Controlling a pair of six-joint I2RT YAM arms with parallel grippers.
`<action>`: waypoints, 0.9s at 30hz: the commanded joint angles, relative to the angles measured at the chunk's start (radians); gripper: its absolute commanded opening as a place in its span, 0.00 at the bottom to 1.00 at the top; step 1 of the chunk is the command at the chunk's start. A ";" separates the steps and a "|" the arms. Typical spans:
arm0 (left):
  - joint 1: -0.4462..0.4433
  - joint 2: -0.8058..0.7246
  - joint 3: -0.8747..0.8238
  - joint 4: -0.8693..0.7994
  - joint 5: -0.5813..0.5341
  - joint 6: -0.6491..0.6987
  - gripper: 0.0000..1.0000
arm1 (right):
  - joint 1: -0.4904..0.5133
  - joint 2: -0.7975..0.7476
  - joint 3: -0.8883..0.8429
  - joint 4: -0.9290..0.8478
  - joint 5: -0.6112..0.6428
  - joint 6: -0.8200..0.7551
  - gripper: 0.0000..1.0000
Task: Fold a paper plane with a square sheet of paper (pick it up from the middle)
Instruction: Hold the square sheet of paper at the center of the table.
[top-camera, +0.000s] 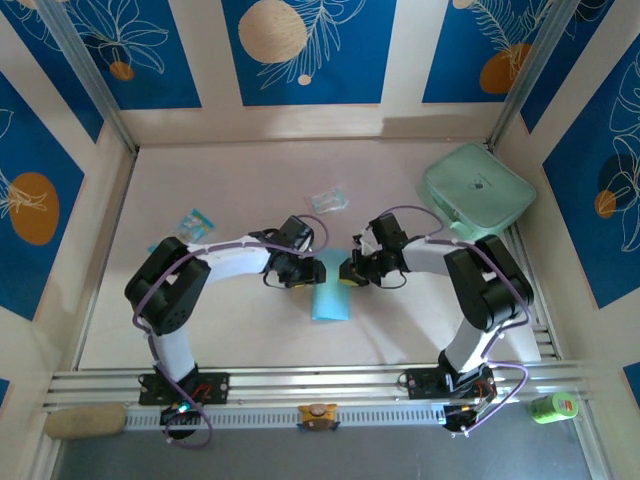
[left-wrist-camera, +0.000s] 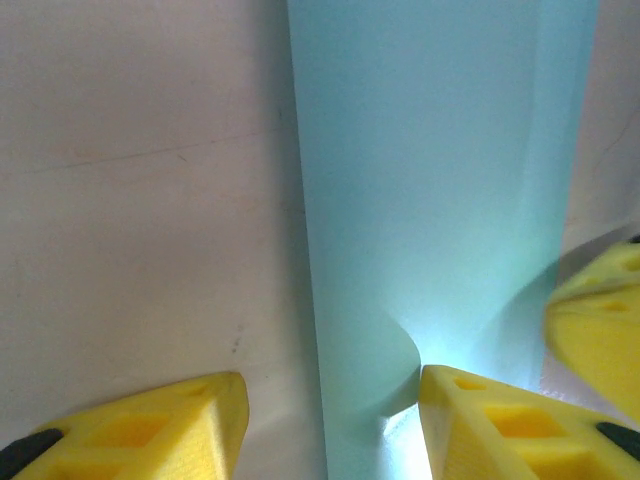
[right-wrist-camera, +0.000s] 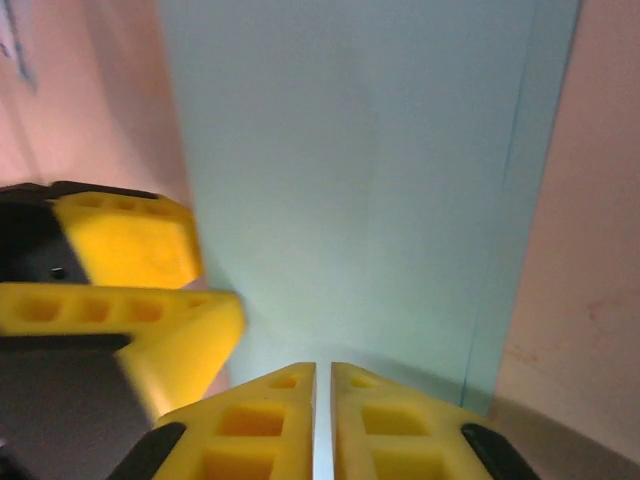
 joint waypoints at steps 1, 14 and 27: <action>-0.017 0.048 -0.001 -0.032 -0.042 0.000 0.51 | -0.018 -0.089 -0.013 -0.009 0.014 0.030 0.14; -0.016 0.019 -0.015 -0.010 -0.057 -0.004 0.50 | -0.101 -0.269 -0.125 -0.039 0.098 0.105 0.18; -0.016 0.003 -0.016 -0.024 -0.094 -0.009 0.48 | -0.096 -0.250 -0.130 -0.006 0.057 0.101 0.18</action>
